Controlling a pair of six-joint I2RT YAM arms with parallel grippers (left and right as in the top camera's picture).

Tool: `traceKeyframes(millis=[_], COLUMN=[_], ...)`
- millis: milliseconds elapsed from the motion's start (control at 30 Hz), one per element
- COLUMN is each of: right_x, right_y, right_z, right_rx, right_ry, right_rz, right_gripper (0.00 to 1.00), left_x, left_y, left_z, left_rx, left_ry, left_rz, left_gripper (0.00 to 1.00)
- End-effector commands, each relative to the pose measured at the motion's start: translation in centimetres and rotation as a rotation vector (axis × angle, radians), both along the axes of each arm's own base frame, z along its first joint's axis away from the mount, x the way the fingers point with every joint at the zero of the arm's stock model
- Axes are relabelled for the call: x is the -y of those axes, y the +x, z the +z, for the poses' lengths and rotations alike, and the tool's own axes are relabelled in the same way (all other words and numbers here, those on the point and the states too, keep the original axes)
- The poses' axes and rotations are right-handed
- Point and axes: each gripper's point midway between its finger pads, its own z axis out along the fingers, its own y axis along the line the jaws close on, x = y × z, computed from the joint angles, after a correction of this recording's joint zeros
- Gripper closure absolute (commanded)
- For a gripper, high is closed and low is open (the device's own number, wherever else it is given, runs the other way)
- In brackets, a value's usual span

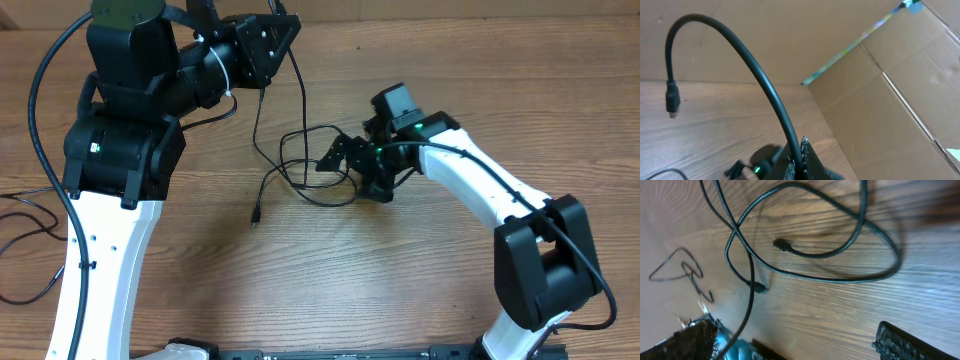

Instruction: Untangle cables

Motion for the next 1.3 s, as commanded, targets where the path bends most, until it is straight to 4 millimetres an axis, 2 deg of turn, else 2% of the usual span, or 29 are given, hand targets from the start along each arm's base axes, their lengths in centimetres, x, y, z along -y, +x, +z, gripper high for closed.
traceKeyframes(millis=[0,100,200,333,433,667,800,967,1267], right_x=[-0.3,-2.1,-3.7,-5.2,-5.7,-5.8,-6.0,-6.0,-7.5], right_y=[0.8,0.0,-1.6,-3.5,-4.2,-4.2,-3.6,-2.5,-1.2], right_z=[-0.1,1.0,2.7,5.2,6.1,6.2,6.3,5.8,6.3], right_rx=[-0.036,-0.064,-0.14,-0.235,-0.295,-0.389,-0.441,-0.513,-0.481], right_ry=[-0.029,0.065,0.197,0.357,0.404,0.395,0.388,0.347,0.366], right_rz=[-0.141,-0.089,-0.024,0.054,0.059,-0.021,-0.09,-0.235,-0.286], right_gripper=[0.0,0.02,0.07,0.18,0.23,0.36,0.28,0.27,0.44], left_x=[-0.3,-0.8,-0.9,-0.9,-0.9,-0.9,-0.9,-0.9,-1.0], left_y=[-0.7,-0.9,-1.3,-1.4,-1.4,-1.4,-1.4,-1.4,-1.2], left_z=[1.9,3.4,4.2,4.3,4.4,4.6,4.7,5.3,6.4], left_rx=[0.036,0.061,0.088,0.093,0.095,0.095,0.092,0.099,0.122], left_ry=[-0.043,-0.084,-0.09,-0.092,-0.094,-0.107,-0.111,-0.138,-0.174], left_rz=[-0.009,0.003,0.002,0.002,0.002,0.003,0.004,0.006,0.017], left_gripper=[0.96,0.96,0.96,0.96,0.96,0.96,0.96,0.96,0.96])
